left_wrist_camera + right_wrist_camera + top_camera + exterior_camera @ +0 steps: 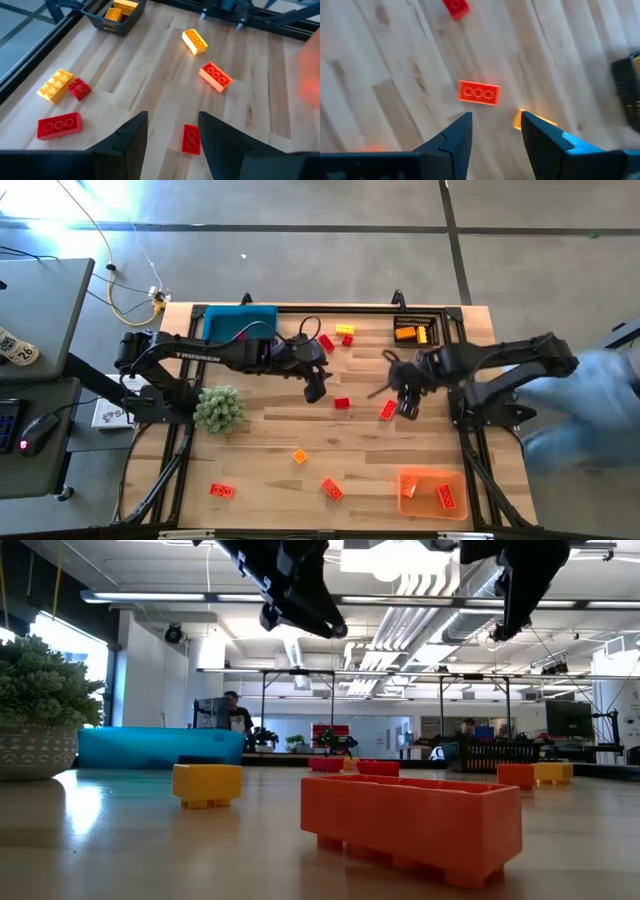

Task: Sort & place blocks by color
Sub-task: Put the yellow game piece into the black bin

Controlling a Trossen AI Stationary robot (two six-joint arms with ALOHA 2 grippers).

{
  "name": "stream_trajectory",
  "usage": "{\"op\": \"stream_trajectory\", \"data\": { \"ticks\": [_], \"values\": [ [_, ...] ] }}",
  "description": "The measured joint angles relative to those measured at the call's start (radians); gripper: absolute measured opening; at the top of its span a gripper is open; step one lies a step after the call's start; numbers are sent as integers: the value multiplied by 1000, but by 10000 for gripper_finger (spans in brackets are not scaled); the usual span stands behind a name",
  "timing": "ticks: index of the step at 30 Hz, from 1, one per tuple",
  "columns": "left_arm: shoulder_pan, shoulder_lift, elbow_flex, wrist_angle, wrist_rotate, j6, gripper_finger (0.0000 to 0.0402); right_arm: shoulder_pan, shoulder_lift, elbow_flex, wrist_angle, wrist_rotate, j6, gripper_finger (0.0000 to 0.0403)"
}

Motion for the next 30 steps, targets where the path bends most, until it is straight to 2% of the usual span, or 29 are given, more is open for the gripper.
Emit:
{"op": "stream_trajectory", "data": {
  "ticks": [8, 17, 25, 30],
  "values": [
    [47, 0, 0, -8, 1, 0, 162, -199, 23, 0, -49, -79, -337, 156],
    [80, 0, 0, -24, 31, 26, 162, -242, 118, 0, -76, -61, -704, 187],
    [86, 0, 0, -28, 28, 42, 162, -241, 250, 0, -80, -60, -840, 197],
    [86, 0, 0, -30, 28, 87, 162, -241, 293, -11, -100, -57, -860, 197]
  ]
}}
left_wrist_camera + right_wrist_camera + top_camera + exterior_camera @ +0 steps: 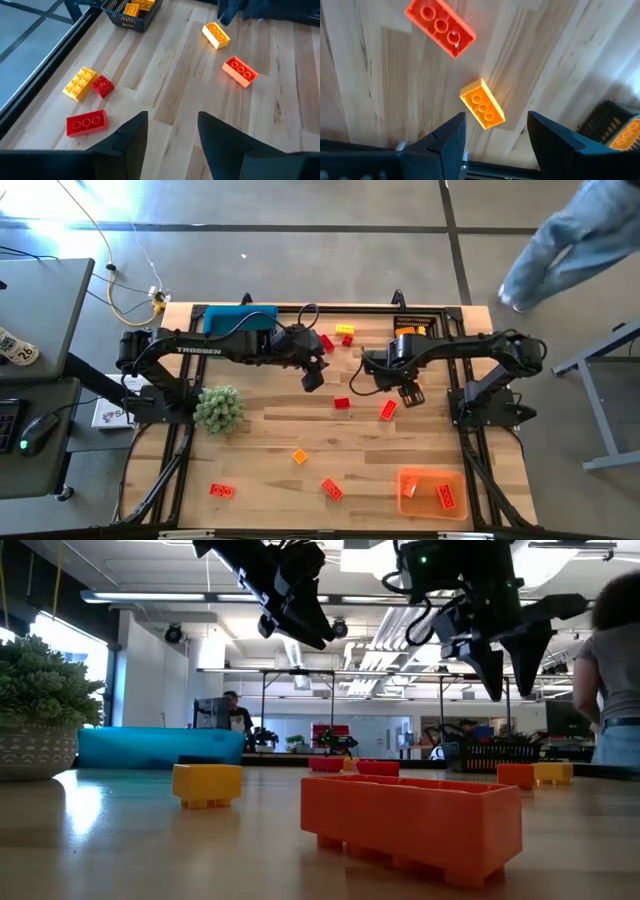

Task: Sort & place blocks by color
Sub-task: Put the yellow game piece into the black bin

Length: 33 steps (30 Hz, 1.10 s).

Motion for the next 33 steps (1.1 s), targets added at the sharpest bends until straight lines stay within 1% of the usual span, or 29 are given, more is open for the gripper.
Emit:
{"op": "stream_trajectory", "data": {
  "ticks": [5, 10, 13, 17, 20, 25, 28, 33],
  "values": [
    [0, 0, 0, -1, -5, 0, 162, 0, -20, -126, 0, 1, 26, 197],
    [0, 0, 0, -16, -6, 16, 162, 0, -43, -247, 35, 42, 15, 197],
    [0, 0, 0, -35, -3, 42, 162, 0, -43, -297, 100, 51, 0, 197],
    [0, 0, 0, -51, -2, 46, 162, 0, -43, -347, 187, 100, -27, 197],
    [0, 0, 0, -52, -2, 45, 162, 0, -43, -364, 211, 134, -27, 197],
    [0, 0, 0, -52, -2, 45, 162, 0, -43, -366, 238, 76, -71, 197],
    [0, 0, 0, -52, -2, 45, 162, -2, -43, -385, 298, 63, -90, 197],
    [0, 0, 0, -52, -2, 44, 162, -2, -43, -455, 376, 61, -113, 197]
  ]
}}
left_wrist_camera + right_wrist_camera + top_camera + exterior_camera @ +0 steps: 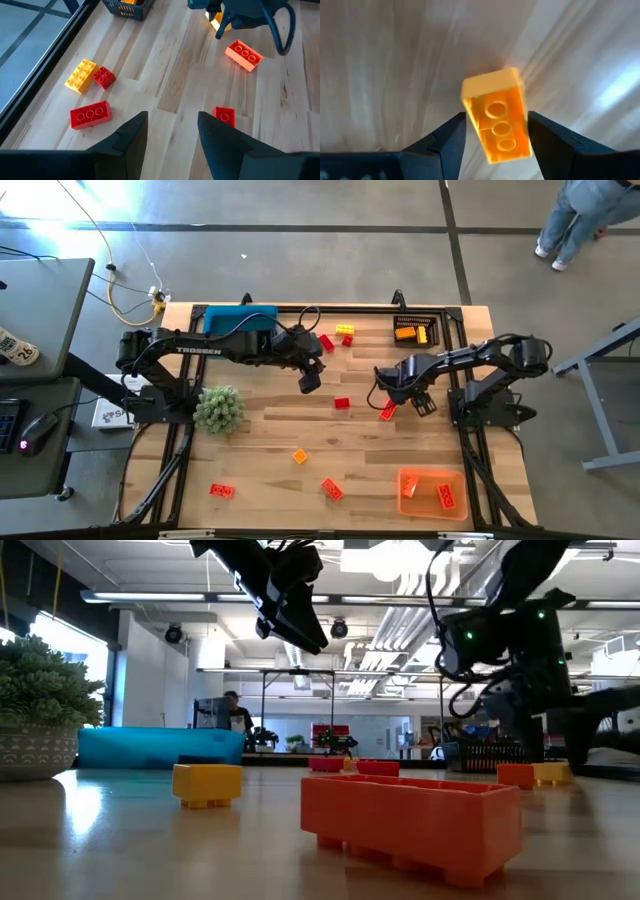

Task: Sort & place blocks by color
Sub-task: Put the yellow game piece into the black bin

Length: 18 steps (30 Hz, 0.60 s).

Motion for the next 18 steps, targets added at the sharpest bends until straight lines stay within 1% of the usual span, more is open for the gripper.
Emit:
{"op": "stream_trajectory", "data": {
  "ticks": [3, 5, 7, 10, 16, 18],
  "values": [
    [0, 0, 0, 0, -1, 0, 162, 0, 0, -45, 30, 15, 0, 196],
    [0, 0, 0, 0, -1, -1, 162, 0, -1, -59, 48, 15, 1, 186],
    [0, 0, 0, 0, -1, -18, 162, 0, -2, -63, 52, 14, 3, 162],
    [0, 0, 0, 0, -1, -52, 162, -1, -2, -57, 54, 12, 44, 112],
    [-3, 0, 0, 0, 0, -61, 162, -27, 0, -12, 79, -8, 185, 111],
    [-3, 0, 0, 0, 2, -77, 162, -40, 0, 13, 68, 1, 209, 111]
  ]
}}
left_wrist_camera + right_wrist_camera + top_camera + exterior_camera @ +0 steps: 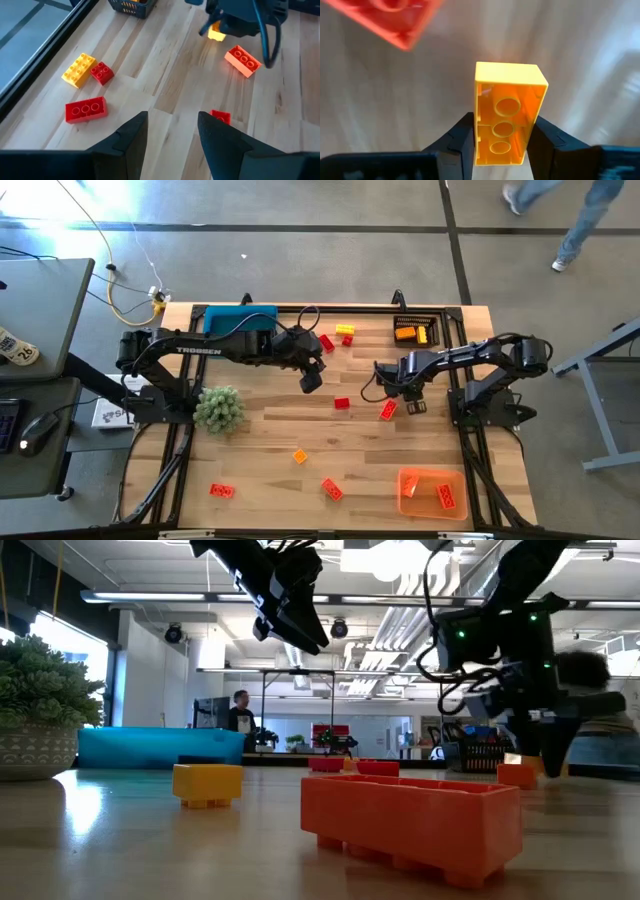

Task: Sort & place blocks by color
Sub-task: Put the yellow game piece into the black bin

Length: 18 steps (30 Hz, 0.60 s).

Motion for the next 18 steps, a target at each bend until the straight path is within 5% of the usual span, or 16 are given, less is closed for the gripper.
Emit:
{"op": "stream_trajectory", "data": {
  "ticks": [9, 18],
  "values": [
    [0, 0, 0, -27, 52, -51, 162, -133, -49, 136, -5, 114, 21, 111],
    [2, 0, 0, -60, 52, -54, 162, -408, -97, 292, -10, 202, 56, 111]
  ]
}}
